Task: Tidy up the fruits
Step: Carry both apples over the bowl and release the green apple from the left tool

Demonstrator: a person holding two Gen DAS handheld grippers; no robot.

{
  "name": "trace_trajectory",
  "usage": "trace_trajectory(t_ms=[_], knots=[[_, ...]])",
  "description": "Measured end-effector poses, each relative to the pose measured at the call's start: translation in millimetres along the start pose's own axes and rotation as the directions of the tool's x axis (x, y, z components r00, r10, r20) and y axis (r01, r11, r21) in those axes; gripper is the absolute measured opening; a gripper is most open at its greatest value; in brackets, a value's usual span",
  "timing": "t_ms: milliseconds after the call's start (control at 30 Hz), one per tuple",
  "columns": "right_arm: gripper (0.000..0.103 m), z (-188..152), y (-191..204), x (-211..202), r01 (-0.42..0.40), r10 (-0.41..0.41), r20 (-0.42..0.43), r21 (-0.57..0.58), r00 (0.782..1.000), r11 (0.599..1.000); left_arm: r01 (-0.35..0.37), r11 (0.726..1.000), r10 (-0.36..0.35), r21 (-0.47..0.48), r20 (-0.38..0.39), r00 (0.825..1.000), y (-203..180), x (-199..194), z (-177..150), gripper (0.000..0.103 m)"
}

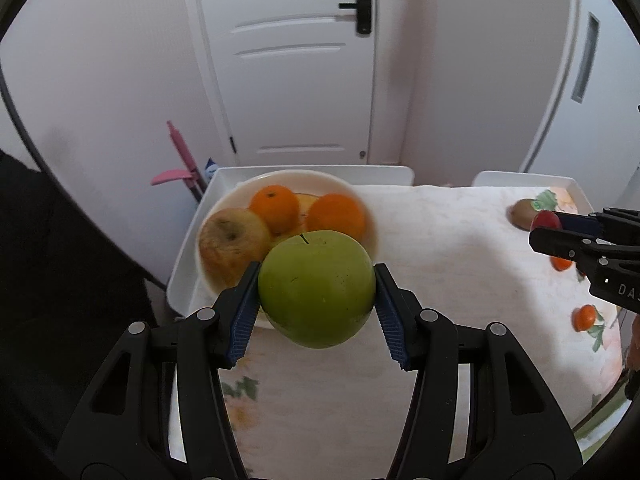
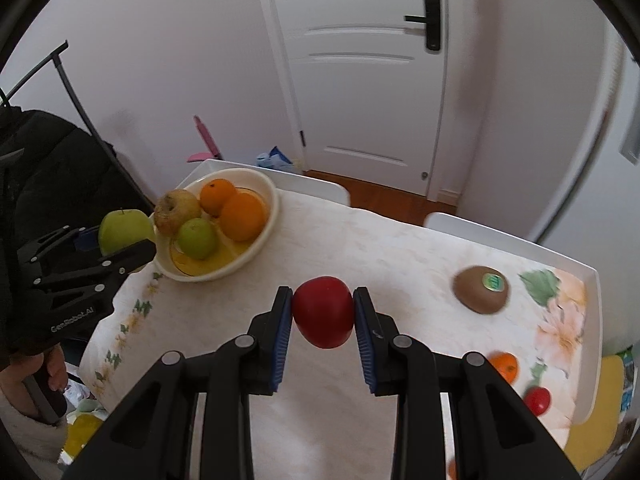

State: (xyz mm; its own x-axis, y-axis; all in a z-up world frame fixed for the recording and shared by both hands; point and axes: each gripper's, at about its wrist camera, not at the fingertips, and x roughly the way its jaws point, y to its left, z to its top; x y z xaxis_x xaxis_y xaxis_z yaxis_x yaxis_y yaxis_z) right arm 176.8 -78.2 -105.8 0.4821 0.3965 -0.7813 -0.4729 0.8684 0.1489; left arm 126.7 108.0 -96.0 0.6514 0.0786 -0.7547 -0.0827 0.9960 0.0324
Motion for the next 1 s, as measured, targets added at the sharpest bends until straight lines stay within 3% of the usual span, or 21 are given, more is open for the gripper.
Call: trace_trajectory(t_ms=[467, 1000], knots=[[0.028, 33.9, 52.3, 45.5, -0.043, 0.043, -0.029, -0.022, 0.999, 0.999, 0.022, 1.0, -0.022, 0.015, -0.012, 1.0, 50.2, 38.7, 20.5, 0.059], [0.028, 51.6, 50.6, 88.2, -0.001, 0.004, -0.059, 0.05, 0.998, 0.999, 0.108, 0.982, -0.102, 0.152, -0.046, 0.994, 36.2, 106.5, 51.4, 0.059]])
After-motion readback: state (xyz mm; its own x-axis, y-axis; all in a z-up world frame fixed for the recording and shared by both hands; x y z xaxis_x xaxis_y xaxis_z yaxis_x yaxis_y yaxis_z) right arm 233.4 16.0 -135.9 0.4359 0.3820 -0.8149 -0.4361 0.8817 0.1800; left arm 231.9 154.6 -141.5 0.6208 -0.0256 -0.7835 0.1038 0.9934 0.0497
